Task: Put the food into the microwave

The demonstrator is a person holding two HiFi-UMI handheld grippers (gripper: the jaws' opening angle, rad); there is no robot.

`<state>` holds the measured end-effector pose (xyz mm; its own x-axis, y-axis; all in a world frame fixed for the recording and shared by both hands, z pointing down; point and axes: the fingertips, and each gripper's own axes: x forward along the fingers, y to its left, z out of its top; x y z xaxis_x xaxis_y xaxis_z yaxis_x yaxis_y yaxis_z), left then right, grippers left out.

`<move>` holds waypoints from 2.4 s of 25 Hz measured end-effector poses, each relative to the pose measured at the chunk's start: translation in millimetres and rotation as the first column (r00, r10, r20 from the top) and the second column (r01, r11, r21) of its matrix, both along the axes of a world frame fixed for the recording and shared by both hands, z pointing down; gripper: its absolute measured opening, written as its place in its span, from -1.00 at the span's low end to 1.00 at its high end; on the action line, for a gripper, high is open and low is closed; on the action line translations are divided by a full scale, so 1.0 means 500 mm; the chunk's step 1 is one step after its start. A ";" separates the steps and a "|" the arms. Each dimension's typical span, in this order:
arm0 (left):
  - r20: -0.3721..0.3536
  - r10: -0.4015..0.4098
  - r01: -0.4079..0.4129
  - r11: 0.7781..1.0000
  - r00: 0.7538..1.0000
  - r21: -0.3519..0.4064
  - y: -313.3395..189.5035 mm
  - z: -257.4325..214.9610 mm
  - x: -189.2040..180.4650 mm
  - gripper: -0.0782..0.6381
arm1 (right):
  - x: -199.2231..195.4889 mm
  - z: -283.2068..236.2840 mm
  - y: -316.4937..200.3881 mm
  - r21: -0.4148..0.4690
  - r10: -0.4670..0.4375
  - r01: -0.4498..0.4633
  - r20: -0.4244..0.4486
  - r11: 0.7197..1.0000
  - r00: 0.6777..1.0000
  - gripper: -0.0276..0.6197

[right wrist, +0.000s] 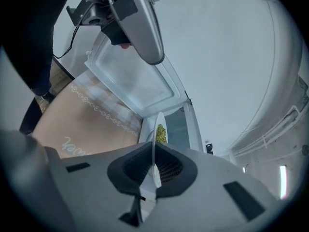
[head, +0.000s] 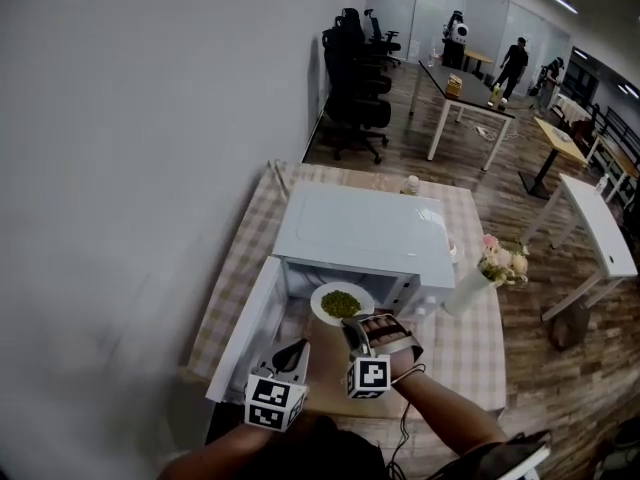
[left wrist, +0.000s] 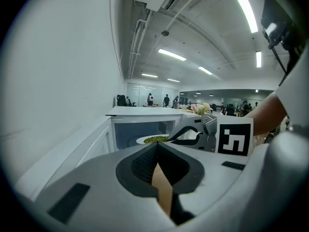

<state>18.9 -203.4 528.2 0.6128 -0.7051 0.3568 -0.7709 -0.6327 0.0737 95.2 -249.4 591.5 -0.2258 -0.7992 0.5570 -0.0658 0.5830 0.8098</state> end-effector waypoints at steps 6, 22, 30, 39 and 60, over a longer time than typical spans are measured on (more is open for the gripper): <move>0.006 -0.035 0.035 0.999 0.999 -0.006 -0.034 0.026 0.004 -0.76 | 0.017 0.054 -0.053 -0.029 -0.006 0.006 -0.001 1.000 1.000 -0.86; 0.032 -0.116 0.116 0.993 0.993 -0.016 -0.075 0.086 -0.002 -0.76 | 0.024 0.173 -0.185 -0.067 0.011 -0.012 -0.015 0.998 1.000 -0.86; 0.045 -0.156 0.157 0.987 0.987 -0.033 -0.082 0.103 -0.020 -0.76 | 0.022 0.205 -0.229 -0.035 0.010 -0.012 -0.052 0.999 0.999 -0.86; 0.060 -0.156 0.159 0.986 0.986 -0.054 -0.071 0.117 -0.019 -0.76 | 0.017 0.241 -0.234 -0.114 0.008 -0.016 -0.069 0.993 0.998 -0.79; 0.063 -0.178 0.182 0.981 0.982 -0.073 -0.044 0.090 -0.041 -0.76 | -0.014 0.250 -0.202 -0.250 -0.005 0.010 0.020 0.968 1.000 -0.79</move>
<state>-1.7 -225.3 573.3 0.4559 -0.7708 0.4451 -0.8760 -0.4770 0.0711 88.3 -350.5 716.4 -0.2434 -0.6332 0.7347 -0.0746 0.7674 0.6368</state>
